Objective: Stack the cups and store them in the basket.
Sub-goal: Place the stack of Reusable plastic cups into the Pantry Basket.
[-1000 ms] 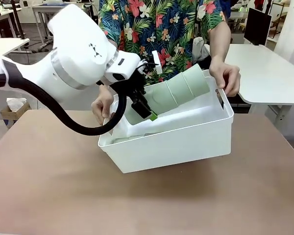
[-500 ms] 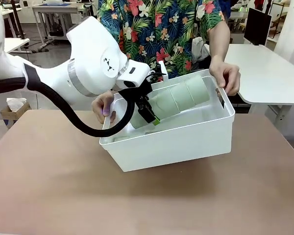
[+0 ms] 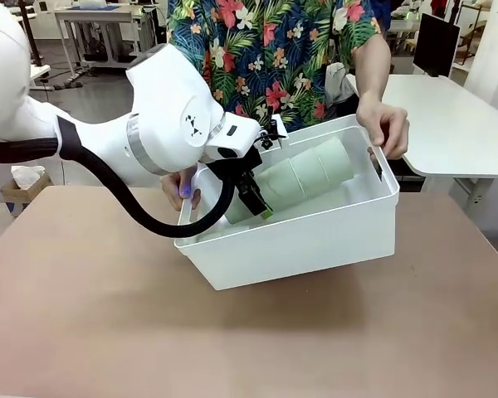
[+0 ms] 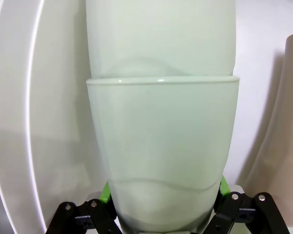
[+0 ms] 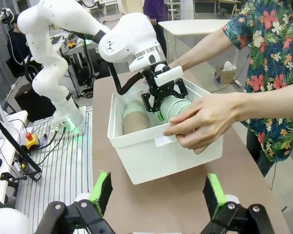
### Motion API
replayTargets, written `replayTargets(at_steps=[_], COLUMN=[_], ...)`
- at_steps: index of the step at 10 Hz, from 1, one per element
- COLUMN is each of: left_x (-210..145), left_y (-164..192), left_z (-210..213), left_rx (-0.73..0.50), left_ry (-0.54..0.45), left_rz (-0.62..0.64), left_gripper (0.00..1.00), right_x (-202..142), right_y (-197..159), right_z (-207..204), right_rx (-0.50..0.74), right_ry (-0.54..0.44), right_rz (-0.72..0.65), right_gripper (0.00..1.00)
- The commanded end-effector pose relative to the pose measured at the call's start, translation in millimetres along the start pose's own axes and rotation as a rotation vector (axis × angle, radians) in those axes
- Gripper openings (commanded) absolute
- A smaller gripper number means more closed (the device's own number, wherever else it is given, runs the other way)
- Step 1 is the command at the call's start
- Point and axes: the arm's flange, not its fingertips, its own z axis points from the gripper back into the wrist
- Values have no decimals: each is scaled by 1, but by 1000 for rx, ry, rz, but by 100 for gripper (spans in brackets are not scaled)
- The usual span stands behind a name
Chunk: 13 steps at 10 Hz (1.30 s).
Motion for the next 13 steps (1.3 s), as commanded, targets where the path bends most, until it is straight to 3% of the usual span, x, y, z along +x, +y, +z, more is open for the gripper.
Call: replayTargets(at_steps=[1, 5, 10, 13], left_x=[10, 8, -2, -43], left_y=[1, -1, -14, -21], left_z=[4, 19, 88, 197], left_rx=[37, 0, -116, -283], left_ry=[4, 5, -72, -304], left_rz=[-3, 3, -45, -99], left_gripper=[100, 100, 100, 100], right_x=[3, 3, 3, 3], right_y=[-1, -1, -1, -1], right_z=[2, 2, 2, 2], right_rx=[3, 3, 3, 3], right_ry=[-16, -16, -16, -16], right_rz=[12, 12, 12, 12], right_gripper=[100, 100, 100, 100])
